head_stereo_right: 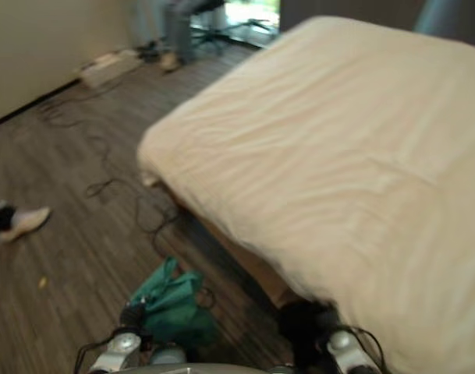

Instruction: Tidy up the quilt and then pick up the clothes from the bed and put them into the laundry hamper.

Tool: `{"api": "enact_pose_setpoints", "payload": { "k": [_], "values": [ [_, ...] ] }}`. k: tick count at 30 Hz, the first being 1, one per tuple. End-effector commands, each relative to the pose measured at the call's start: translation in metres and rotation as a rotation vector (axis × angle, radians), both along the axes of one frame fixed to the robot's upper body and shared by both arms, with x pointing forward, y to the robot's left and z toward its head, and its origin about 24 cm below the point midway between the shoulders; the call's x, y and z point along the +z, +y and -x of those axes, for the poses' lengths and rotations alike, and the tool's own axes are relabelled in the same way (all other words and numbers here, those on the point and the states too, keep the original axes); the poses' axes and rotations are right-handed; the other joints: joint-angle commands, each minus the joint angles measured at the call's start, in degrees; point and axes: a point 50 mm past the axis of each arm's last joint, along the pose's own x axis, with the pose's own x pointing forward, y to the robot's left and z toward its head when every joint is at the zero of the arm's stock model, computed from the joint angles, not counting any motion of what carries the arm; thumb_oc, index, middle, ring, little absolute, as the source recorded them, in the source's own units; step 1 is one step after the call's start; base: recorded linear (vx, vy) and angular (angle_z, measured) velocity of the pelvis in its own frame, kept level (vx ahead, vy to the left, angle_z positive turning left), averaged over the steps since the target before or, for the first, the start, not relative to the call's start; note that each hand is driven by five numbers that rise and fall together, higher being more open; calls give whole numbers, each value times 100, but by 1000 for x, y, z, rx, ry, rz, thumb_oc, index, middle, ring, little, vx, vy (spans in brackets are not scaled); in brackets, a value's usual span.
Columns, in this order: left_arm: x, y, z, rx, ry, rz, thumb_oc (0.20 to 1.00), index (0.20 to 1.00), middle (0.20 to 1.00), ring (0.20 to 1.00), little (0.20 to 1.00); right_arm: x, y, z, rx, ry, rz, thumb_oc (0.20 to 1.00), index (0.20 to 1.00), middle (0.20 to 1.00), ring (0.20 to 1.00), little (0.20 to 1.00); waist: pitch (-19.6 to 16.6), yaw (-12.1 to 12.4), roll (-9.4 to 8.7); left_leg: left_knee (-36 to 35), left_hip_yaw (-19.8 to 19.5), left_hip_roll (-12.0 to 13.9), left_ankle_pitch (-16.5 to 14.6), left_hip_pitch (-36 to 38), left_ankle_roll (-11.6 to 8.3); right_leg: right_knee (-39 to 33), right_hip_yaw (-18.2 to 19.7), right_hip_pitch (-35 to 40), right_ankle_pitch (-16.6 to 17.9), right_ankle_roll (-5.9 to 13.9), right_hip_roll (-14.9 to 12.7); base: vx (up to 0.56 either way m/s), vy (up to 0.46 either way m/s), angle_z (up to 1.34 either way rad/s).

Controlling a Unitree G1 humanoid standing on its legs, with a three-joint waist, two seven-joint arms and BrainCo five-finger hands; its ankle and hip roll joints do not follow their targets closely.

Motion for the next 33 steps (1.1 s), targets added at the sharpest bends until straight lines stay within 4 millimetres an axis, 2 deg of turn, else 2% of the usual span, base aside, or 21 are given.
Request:
{"api": "enact_pose_setpoints", "payload": {
  "k": [1, 2, 3, 4, 5, 6, 8, 9, 12, 13, 14, 20, 24, 26, 27, 28, 29, 30, 31, 32, 33],
  "values": [
    [18, 40, -27, -26, -65, -125, 200, 200, 200, 200, 200, -4, 28, -16, -58, -70, -75, 200, 200, 200, 200, 200, 133, 145, -463, -301, -744, -284, -481, -244, 100, 1821, 491, -1311, -194, 618, -924, -24, 330, 188],
    [19, 43, -30, -30, -62, -144, 200, 200, 200, 200, 200, -5, 29, -15, -91, -82, -83, 200, 200, 200, 200, 200, 231, 45, -516, -331, -935, -453, -532, -301, 221, 2111, 931, -1565, -136, 702, -976, -30, 231, 160],
    [20, 43, -31, -30, -64, -149, 200, 200, 200, 200, 200, -4, 31, -17, -110, -96, -97, 200, 200, 200, 200, 200, 288, -44, -500, -380, -1078, -494, -512, -296, 235, 2127, 1454, -1775, -244, 644, -724, -93, 202, 167],
    [23, 39, -39, -45, -88, -151, 200, 200, 200, 200, 200, -3, 33, -20, -144, -123, -117, 200, 200, 200, 200, 200, 358, -130, -434, -488, -1292, -543, -349, -344, 261, 1968, 2290, -2137, -547, 469, -102, -59, 159, 116],
    [24, 36, -43, -57, -103, -143, 200, 200, 200, 200, 200, -4, 32, -18, -176, -125, -123, 200, 200, 200, 200, 200, 407, -220, -383, -600, -1592, -662, -294, -336, 272, 1724, 2944, -2261, -884, 488, 414, -45, 131, 123],
    [24, 33, -45, -66, -109, -131, 200, 200, 200, 200, 200, -5, 30, -14, -195, -122, -117, 200, 200, 200, 200, 200, 446, -296, -351, -723, -1880, -813, -264, -327, 300, 1452, 3522, -2302, -1017, 467, 829, 46, 86, 96],
    [25, 31, -49, -89, -112, -128, 200, 200, 200, 200, 200, -6, 29, -12, -220, -126, -120, 200, 200, 200, 200, 200, 494, -404, -360, -868, -2189, -1000, -274, -256, 343, 973, 4225, -2289, -942, 370, 1197, 53, 25, 206],
    [23, 33, -47, -127, -84, -150, 200, 200, 200, 200, 200, -7, 28, -9, -222, -110, -117, 200, 200, 200, 200, 200, 524, -480, -439, -583, -2438, -1178, -409, -366, 388, 501, 4669, -2132, -838, 394, 1273, 31, 3, 229],
    [22, 29, -46, -132, -83, -141, 200, 200, 200, 200, 200, -7, 32, -11, -201, -114, -134, 200, 200, 200, 200, 200, 458, -410, -475, -533, -2433, -1258, -484, -349, 437, 278, 4551, -1948, -742, 371, 1122, 41, -9, 98],
    [18, 29, -37, -127, -65, -127, 200, 200, 200, 200, 200, -9, 32, -8, -181, -95, -141, 200, 200, 200, 200, 200, 300, -375, -452, -554, -2391, -1263, -493, -274, 453, 86, 4508, -1806, -665, 362, 1111, 84, -37, 38],
    [5, 17, -38, -551, 125, -355, 200, 200, 200, 200, 200, -26, 20, 32, -85, 178, -36, 200, 200, 200, 200, 200, -20, -97, -450, -1046, -2302, -1344, -485, 280, 453, -29, 4277, -1471, -802, 391, 1363, 113, -60, 6],
    [-7, 19, -10, -509, 229, -297, 200, 200, 200, 200, 200, -29, 20, 44, -107, 218, -52, 200, 200, 200, 200, 200, -45, -161, -374, -1046, -2404, -1298, -432, 279, 375, -96, 4183, -1388, -838, 290, 1397, 110, -91, 1],
    [-6, 21, -10, -483, 231, -285, 200, 200, 200, 200, 200, -30, 20, 47, -102, 236, -54, 200, 200, 200, 200, 200, -28, -165, -358, -1046, -2460, -1279, -411, 277, 330, -148, 4094, -1350, -842, 261, 1385, 107, -97, 2],
    [-7, 22, -9, -467, 235, -270, 200, 200, 200, 200, 200, -29, 19, 43, -96, 232, -58, 200, 200, 200, 200, 200, -14, -152, -314, -1046, -2457, -1214, -406, 345, 242, -280, 4029, -1285, -847, 212, 1387, 185, -160, 3],
    [-6, 21, -10, -459, 227, -267, 200, 200, 200, 200, 200, -26, 17, 36, -94, 209, -55, 200, 200, 200, 200, 200, 128, -130, -332, -458, -2387, -1178, -487, 157, 175, -318, 4071, -1224, -876, 143, 1368, 74, -136, -4],
    [-5, 22, -14, -453, 214, -269, 200, 200, 200, 200, 200, -25, 14, 33, -94, 197, -50, 200, 200, 200, 200, 200, 226, -112, -337, 143, -2343, -1141, -391, -42, 66, -319, 4077, -1181, -894, 81, 1375, 71, -136, -12],
    [-5, 22, -14, -453, 214, -269, 200, 200, 200, 200, 200, -25, 14, 33, -94, 197, -50, 200, 200, 200, 200, 200, 228, -115, -331, 190, -2348, -1133, -416, -68, 62, -317, 4073, -1185, -893, 78, 1382, 47, -153, -22],
    [-1, 20, -25, -449, 179, -282, 200, 200, 200, 200, 200, -21, 9, 27, -95, 174, -34, 200, 200, 200, 200, 200, 489, -59, -406, 1546, -2207, -941, 137, -799, -68, -305, 3984, -1034, -960, -69, 1302, 13, -97, -18],
    [0, 20, -25, -449, 179, -282, 200, 200, 200, 200, 200, -21, 9, 27, -95, 173, -34, 200, 200, 200, 200, 200, 478, -80, -381, 1640, -2242, -915, 96, -871, -75, -297, 3961, -1055, -961, -76, 1330, 280, -221, 10],
    [2, 19, -31, -431, 156, -286, 200, 200, 200, 200, 200, -19, 6, 21, -118, 154, -45, 200, 200, 200, 200, 200, 650, 17, -527, 2356, -1851, -877, 67, -1637, 89, -356, 3931, -802, -1106, -163, 1299, 261, -122, 25],
    [2, 19, -31, -431, 156, -287, 200, 200, 200, 200, 200, -19, 6, 21, -118, 155, -46, 200, 200, 200, 200, 200, 651, 21, -522, 2389, -1849, -870, 40, -1647, 94, -361, 3934, -796, -1113, -158, 1302, 410, -111, 21]
  ]
}}
